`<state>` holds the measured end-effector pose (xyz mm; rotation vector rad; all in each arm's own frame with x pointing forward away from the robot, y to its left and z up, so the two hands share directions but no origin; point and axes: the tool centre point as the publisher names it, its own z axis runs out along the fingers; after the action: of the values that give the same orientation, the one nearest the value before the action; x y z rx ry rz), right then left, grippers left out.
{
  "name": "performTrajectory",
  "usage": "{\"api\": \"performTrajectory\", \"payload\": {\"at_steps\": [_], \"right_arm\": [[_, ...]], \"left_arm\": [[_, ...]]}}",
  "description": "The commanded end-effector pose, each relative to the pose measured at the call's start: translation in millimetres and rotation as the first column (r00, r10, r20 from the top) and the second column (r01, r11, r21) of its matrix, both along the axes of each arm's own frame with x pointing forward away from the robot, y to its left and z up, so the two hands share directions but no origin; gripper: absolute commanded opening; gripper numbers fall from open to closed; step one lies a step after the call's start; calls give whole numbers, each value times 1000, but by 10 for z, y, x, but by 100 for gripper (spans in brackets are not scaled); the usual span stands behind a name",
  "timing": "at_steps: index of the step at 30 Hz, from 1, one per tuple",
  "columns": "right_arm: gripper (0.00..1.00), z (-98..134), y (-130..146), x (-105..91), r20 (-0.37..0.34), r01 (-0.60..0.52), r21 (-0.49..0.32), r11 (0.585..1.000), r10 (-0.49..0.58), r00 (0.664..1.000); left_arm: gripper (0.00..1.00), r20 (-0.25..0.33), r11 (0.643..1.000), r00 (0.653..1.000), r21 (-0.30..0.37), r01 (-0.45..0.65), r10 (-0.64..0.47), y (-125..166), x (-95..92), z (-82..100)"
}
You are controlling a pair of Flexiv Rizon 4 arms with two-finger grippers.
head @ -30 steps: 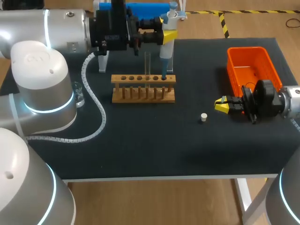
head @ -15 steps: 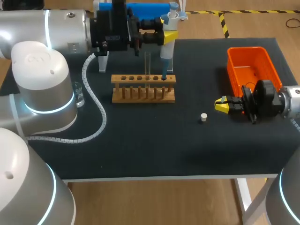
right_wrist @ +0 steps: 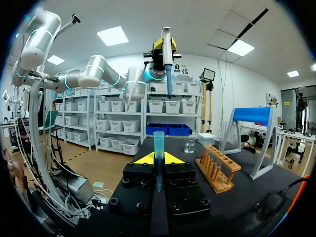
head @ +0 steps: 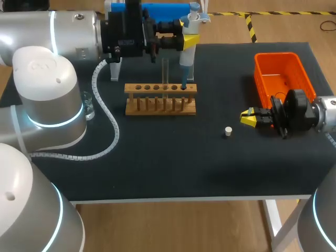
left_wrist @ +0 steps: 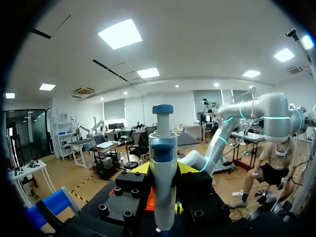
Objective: Invert the test tube, pick up the pipette, mount the tip to pipette, aspirate from beaker and dispense into the tube, eject the tip, return the pipette, and cap with the stopper.
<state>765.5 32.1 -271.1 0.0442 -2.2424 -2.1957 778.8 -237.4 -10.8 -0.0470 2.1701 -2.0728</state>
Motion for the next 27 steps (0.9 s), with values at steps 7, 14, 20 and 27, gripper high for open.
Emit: {"api": "performTrajectory", "payload": {"at_steps": [7, 14, 20, 27], "right_arm": [[0, 29, 159, 43, 3, -14, -21, 1000, 15, 1000], [0, 15, 369, 106, -14, -34, -39, 999, 33, 999], [0, 43, 595, 197, -4, -49, -32, 998, 49, 999], [0, 53, 918, 276, 1, -79, -33, 996, 79, 997]], "left_arm": [[0, 1, 1000, 1000, -3, -2, 2, 0, -8, 0], [0, 1, 1000, 1000, -3, -2, 2, 0, -8, 0], [0, 1, 1000, 1000, -3, -2, 2, 0, -8, 0], [0, 1, 1000, 1000, -3, -2, 2, 0, -8, 0]]}}
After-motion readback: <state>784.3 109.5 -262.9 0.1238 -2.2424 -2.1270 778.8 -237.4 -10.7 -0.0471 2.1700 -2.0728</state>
